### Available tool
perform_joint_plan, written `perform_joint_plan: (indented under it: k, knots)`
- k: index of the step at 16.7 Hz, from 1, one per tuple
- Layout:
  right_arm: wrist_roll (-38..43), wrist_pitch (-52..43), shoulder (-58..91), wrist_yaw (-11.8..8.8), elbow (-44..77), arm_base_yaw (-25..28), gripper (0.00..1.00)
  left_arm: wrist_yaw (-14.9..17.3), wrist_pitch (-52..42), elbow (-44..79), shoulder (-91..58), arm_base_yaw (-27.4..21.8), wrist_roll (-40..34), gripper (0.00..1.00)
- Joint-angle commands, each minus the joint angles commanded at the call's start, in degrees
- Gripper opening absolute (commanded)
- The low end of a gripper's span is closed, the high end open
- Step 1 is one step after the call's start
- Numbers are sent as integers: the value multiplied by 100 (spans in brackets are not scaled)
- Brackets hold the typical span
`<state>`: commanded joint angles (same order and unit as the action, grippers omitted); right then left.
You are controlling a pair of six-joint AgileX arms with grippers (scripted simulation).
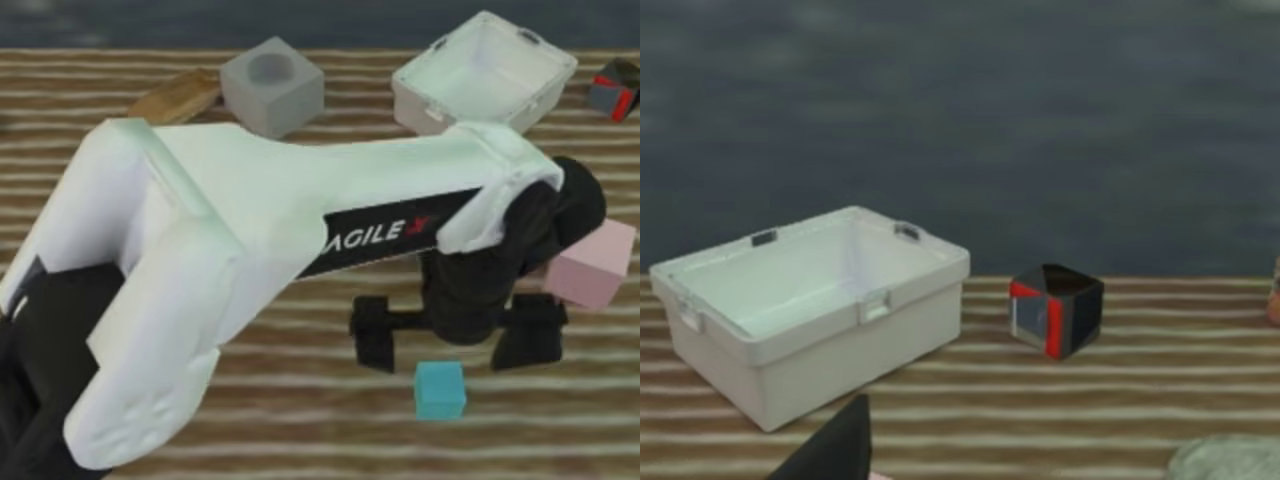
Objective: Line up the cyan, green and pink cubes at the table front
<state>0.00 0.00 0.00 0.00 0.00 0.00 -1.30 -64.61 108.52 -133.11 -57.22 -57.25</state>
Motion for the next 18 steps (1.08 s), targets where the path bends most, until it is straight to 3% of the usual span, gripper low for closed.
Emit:
perform_joint_plan:
  k: [4, 11, 14, 18]
  knots:
    - [0, 0, 0, 0, 0, 0, 100, 2, -671, 486, 199, 51, -11, 100]
    - [15, -116, 163, -6, 163, 50, 100, -12, -577, 335, 358, 114, 19, 100]
    - [68, -561, 841, -12, 834, 227, 100, -50, -171, -293, 1044, 485, 141, 100]
    - [179, -1555, 2571, -3, 2457, 594, 100, -90, 750, -1801, 2774, 1342, 522, 100]
